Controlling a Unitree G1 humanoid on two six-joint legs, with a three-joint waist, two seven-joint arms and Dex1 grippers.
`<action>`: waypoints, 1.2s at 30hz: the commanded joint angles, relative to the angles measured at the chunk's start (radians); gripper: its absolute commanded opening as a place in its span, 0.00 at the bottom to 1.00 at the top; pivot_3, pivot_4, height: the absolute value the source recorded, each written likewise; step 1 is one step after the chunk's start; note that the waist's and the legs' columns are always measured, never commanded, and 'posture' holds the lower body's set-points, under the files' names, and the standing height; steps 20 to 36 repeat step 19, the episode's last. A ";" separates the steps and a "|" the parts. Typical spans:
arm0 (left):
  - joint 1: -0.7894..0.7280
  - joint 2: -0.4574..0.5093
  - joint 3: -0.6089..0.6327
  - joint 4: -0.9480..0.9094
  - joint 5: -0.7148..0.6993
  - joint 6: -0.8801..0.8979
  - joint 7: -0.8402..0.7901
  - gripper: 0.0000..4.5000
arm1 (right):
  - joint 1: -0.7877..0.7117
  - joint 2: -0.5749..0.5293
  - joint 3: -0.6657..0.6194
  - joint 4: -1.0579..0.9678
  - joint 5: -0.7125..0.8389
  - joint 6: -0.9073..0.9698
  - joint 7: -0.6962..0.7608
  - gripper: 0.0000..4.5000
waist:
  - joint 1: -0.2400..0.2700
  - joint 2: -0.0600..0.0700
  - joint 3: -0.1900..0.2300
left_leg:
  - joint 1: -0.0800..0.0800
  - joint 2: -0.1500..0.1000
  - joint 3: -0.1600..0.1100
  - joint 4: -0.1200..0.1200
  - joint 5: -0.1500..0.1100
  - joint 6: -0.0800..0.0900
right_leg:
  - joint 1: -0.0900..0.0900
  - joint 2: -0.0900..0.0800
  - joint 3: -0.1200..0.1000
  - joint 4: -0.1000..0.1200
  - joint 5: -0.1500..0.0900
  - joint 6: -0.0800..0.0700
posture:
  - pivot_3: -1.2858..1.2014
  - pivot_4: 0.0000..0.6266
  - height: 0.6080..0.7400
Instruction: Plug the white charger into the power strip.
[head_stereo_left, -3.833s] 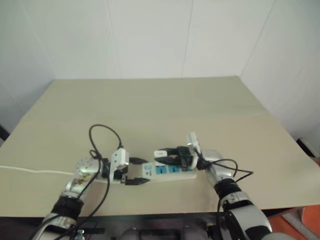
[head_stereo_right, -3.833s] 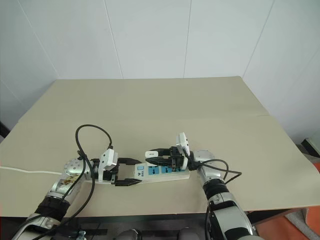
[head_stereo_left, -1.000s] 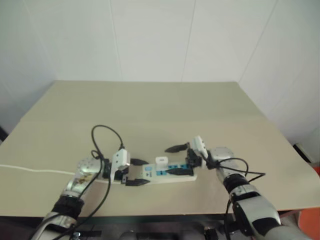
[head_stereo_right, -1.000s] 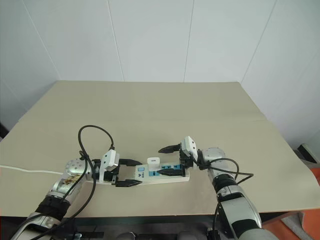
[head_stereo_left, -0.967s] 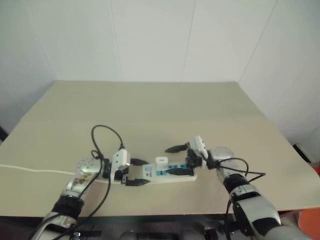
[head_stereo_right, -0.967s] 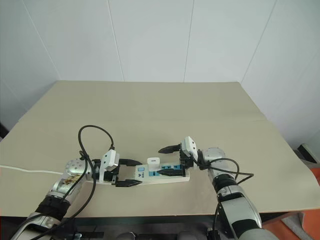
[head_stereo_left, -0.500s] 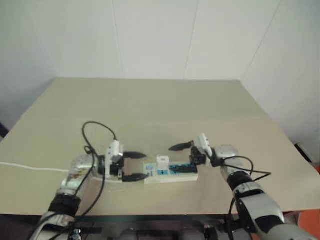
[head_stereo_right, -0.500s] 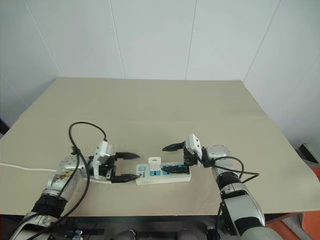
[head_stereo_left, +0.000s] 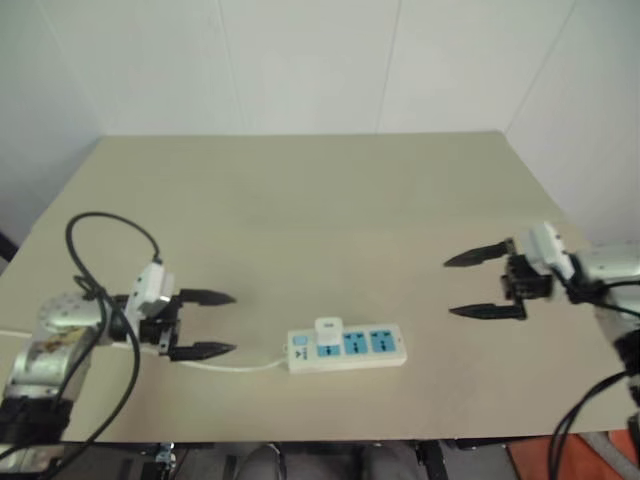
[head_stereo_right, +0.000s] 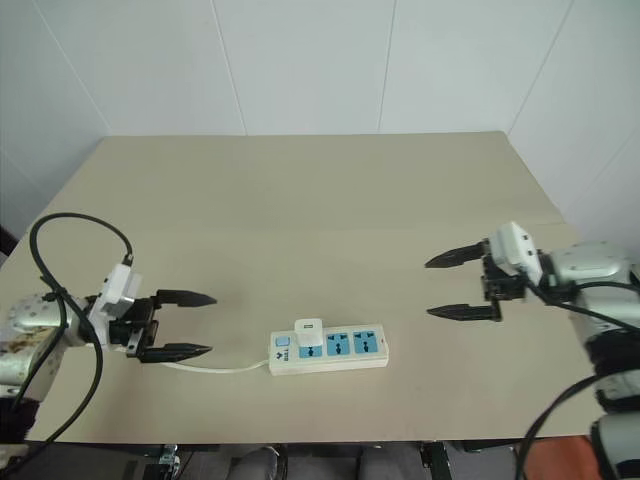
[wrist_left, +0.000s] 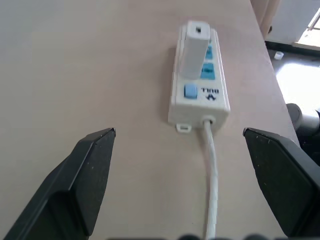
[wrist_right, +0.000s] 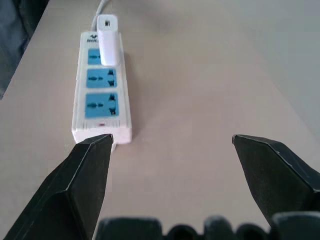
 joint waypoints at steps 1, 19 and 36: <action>0.046 0.020 0.054 -0.015 -0.010 -0.021 0.002 0.99 | 0.031 -0.074 0.004 -0.053 0.051 0.001 0.051 1.00 | 0.003 0.000 0.000 | 0.000 0.000 0.000 0.000 0.000 0.000 | 0.000 0.000 0.000 -0.001 0.000 0.000 | 0.52 0.24 1.00; 0.067 -0.010 0.061 0.004 0.018 -0.058 0.066 0.99 | 0.116 -0.147 -0.037 -0.108 0.042 0.075 0.051 1.00 | 0.009 -0.001 0.001 | 0.000 0.001 0.002 0.007 0.000 -0.001 | 0.003 0.000 0.001 -0.002 0.003 0.002 | 0.52 0.24 1.00; 0.067 -0.010 0.061 0.004 0.018 -0.058 0.066 0.99 | 0.116 -0.147 -0.037 -0.108 0.042 0.075 0.051 1.00 | 0.009 -0.001 0.001 | 0.000 0.001 0.002 0.007 0.000 -0.001 | 0.003 0.000 0.001 -0.002 0.003 0.002 | 0.52 0.24 1.00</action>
